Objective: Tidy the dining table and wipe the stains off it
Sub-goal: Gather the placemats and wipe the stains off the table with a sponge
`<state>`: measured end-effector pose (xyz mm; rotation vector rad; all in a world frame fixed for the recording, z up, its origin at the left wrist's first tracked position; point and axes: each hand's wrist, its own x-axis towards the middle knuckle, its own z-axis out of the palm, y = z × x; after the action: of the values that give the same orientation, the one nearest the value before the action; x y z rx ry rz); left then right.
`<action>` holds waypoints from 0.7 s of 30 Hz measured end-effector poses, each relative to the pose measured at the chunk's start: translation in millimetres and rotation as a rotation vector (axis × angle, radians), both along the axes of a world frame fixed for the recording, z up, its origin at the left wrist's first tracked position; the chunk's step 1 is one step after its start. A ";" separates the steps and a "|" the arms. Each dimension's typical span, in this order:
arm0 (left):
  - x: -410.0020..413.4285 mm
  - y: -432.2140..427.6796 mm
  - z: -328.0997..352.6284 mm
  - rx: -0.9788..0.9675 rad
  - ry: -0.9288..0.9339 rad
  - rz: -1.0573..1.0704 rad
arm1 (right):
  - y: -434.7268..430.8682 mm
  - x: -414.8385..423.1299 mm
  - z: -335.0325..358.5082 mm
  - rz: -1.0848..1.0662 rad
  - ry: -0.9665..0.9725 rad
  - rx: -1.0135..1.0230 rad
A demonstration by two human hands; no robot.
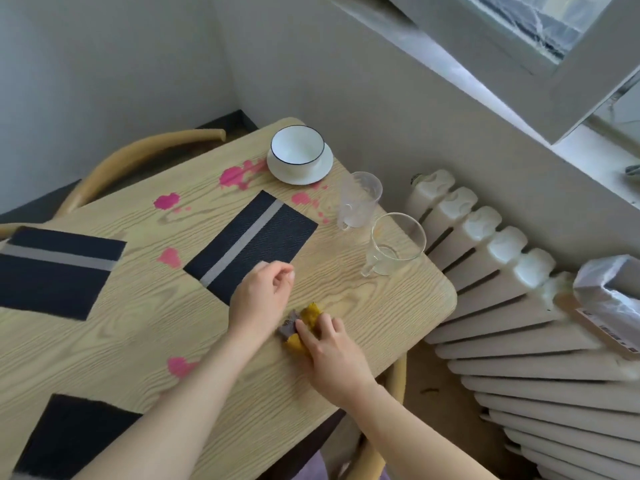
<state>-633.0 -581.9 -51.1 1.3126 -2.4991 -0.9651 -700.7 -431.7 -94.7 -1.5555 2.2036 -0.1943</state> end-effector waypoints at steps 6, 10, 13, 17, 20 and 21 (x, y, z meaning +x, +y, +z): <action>43.7 -6.9 -9.0 -0.052 0.009 0.088 | 15.4 -47.4 -6.7 -0.107 0.119 0.022; 64.0 -15.8 -12.3 -0.071 0.003 0.115 | 9.0 -48.9 -7.5 -0.260 0.135 0.034; 70.7 -16.6 -14.0 -0.072 0.003 0.084 | -3.0 -23.4 -7.0 -0.281 0.106 0.014; 74.4 -17.3 -15.3 -0.080 0.021 0.071 | -14.9 35.2 -9.2 -0.047 0.062 -0.010; 73.9 -15.2 -15.5 -0.081 0.018 0.058 | -14.2 46.9 -12.0 0.077 0.058 -0.031; 73.5 -13.7 -15.4 -0.084 0.018 0.051 | -14.5 39.7 -11.7 0.097 0.064 -0.028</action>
<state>-559.5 -595.5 -66.4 1.3293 -2.4518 -0.8474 -661.0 -446.2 -106.4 -1.7021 2.1754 -0.1481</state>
